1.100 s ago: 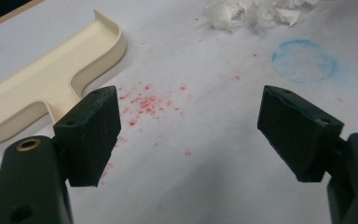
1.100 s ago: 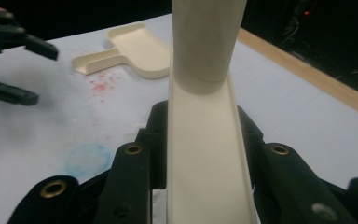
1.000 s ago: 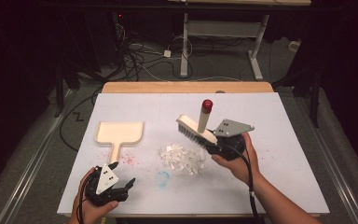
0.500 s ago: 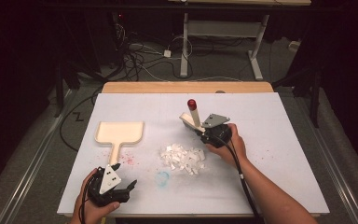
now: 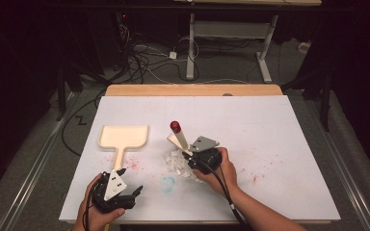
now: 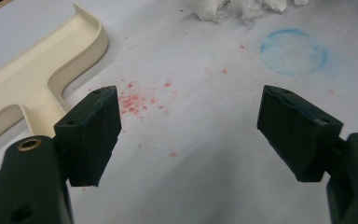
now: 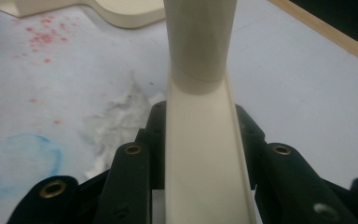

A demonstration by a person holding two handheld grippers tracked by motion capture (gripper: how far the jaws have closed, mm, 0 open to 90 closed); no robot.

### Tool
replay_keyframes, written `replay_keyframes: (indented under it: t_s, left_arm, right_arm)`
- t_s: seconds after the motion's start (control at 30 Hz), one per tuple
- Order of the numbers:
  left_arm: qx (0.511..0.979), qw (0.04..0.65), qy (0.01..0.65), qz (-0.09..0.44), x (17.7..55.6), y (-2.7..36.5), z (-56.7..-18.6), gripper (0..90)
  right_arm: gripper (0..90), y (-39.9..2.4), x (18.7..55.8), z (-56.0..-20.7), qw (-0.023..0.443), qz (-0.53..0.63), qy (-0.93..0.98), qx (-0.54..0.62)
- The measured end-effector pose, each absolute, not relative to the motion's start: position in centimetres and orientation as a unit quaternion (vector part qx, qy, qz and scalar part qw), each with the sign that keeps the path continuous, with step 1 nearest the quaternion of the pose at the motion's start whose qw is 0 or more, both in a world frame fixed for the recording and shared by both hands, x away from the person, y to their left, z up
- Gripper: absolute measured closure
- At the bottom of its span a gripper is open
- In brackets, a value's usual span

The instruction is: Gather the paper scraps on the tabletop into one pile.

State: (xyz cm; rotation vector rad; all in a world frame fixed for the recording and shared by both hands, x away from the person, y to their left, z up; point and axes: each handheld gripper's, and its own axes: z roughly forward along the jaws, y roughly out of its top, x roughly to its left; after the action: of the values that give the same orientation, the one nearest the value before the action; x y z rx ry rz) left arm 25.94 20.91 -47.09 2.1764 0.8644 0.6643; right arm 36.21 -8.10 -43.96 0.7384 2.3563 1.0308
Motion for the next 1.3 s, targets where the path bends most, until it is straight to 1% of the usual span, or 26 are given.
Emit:
replay_keyframes:
  t_s: [0.13,0.27,0.5,0.73,0.83,0.97,1.07,1.2,1.3]
  left_arm:
    - [0.839,0.347,0.332,0.255,25.9,20.8,-47.2,20.9]
    - [0.840,0.346,0.332,0.254,25.9,20.9,-47.2,21.1]
    - [0.841,0.344,0.332,0.254,25.8,20.8,-47.2,21.1]
    - [0.843,0.342,0.330,0.253,25.8,20.7,-47.3,21.2]
    - [0.844,0.340,0.329,0.253,25.8,20.7,-47.3,21.2]
    - [0.846,0.339,0.321,0.258,25.8,20.6,-47.2,21.2]
    - [0.846,0.339,0.320,0.258,25.9,20.6,-47.2,21.2]
    - [0.848,0.338,0.316,0.257,25.9,20.4,-47.2,21.2]
    - [0.848,0.340,0.314,0.257,25.9,20.3,-47.1,21.2]
  right_arm:
    - [67.6,-7.4,36.0,-43.6,0.236,0.380,0.858,0.253]
    - [67.7,-8.4,36.5,-42.8,0.239,0.389,0.851,0.258]
    - [67.8,-11.9,36.5,-40.5,0.239,0.411,0.837,0.269]
    - [67.8,-16.7,34.8,-39.1,0.236,0.409,0.842,0.262]
    - [67.8,-19.1,33.9,-39.2,0.214,0.411,0.847,0.260]
    - [67.8,-21.8,32.3,-39.2,0.206,0.400,0.853,0.263]
    - [67.8,-23.5,31.4,-39.8,0.188,0.387,0.864,0.262]
    - [67.8,-24.5,30.9,-41.0,0.166,0.371,0.875,0.261]
    - [67.8,-24.0,30.8,-41.6,0.146,0.374,0.879,0.259]
